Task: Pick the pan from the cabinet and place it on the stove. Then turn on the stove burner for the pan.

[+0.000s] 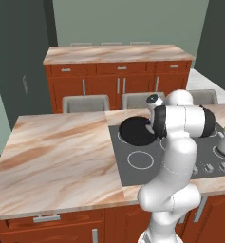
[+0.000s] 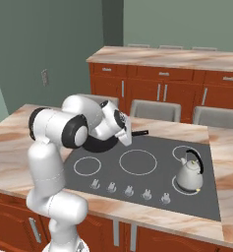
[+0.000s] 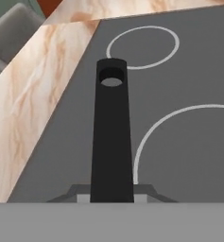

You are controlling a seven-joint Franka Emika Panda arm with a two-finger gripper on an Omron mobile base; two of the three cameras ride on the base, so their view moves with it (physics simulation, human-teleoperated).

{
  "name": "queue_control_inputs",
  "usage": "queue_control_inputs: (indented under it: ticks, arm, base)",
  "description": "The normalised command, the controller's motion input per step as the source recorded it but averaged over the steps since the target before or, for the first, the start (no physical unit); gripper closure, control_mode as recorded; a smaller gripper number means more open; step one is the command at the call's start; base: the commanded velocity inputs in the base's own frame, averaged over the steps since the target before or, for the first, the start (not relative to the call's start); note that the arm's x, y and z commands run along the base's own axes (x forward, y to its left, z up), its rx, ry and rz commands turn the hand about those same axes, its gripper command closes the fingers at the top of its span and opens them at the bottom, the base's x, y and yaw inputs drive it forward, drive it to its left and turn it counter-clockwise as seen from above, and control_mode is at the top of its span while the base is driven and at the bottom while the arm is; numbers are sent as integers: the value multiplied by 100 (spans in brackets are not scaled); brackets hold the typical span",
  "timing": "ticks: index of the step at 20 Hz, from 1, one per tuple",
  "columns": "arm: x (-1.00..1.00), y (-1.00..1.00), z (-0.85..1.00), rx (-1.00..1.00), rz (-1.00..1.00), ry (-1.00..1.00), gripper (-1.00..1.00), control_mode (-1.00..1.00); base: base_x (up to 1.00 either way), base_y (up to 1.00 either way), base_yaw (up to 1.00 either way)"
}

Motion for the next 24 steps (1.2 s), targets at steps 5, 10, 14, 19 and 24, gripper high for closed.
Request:
queue_control_inputs:
  ticks: [5,10,14,19,24]
  arm:
    - [23,0,-24,0,-2,6,100,-100]
    - [28,0,-21,0,-3,6,100,-100]
    - [31,0,-17,0,-3,9,100,-100]
    - [29,0,-20,0,-4,8,100,-100]
    - [24,0,-24,0,-4,6,100,-100]
  base:
    - [0,0,0]
    - [0,0,0]
    - [0,0,0]
    - [0,0,0]
    - [0,0,0]
